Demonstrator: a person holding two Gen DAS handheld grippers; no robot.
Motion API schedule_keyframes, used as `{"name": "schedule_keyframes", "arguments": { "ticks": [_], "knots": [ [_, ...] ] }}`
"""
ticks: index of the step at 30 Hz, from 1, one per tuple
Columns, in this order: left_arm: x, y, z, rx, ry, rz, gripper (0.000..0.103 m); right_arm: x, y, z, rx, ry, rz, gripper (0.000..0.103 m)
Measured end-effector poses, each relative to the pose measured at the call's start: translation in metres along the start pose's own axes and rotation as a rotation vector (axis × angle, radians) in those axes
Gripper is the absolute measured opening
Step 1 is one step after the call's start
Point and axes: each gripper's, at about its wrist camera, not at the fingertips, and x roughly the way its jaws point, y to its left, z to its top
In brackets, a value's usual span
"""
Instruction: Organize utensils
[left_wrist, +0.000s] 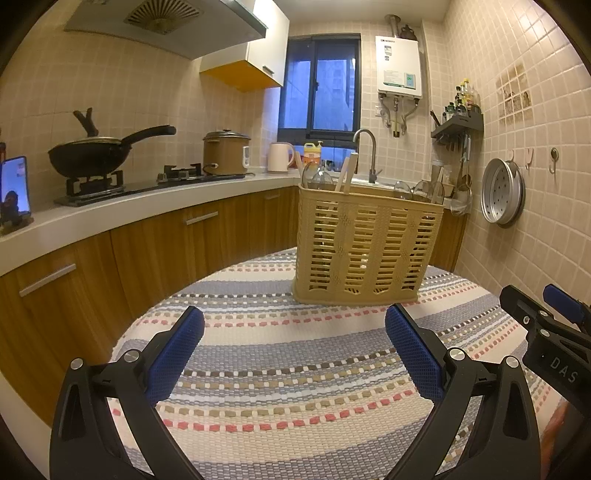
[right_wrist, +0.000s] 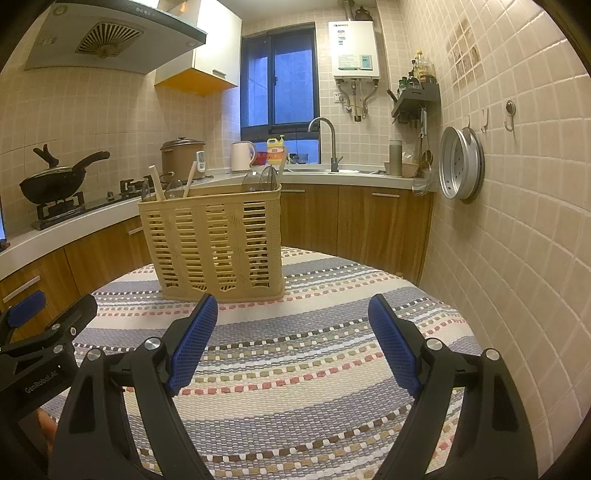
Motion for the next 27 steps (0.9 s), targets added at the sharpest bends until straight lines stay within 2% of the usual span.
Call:
{"name": "schedule_keyframes", "arguments": {
  "ticks": [27],
  "knots": [
    [-0.0055,0.0005,0.0033,0.016,-0.031,0.019,0.096,0.0016,-0.0001,-0.0016,0.009,0.006,-0.002,0.081]
  ]
}}
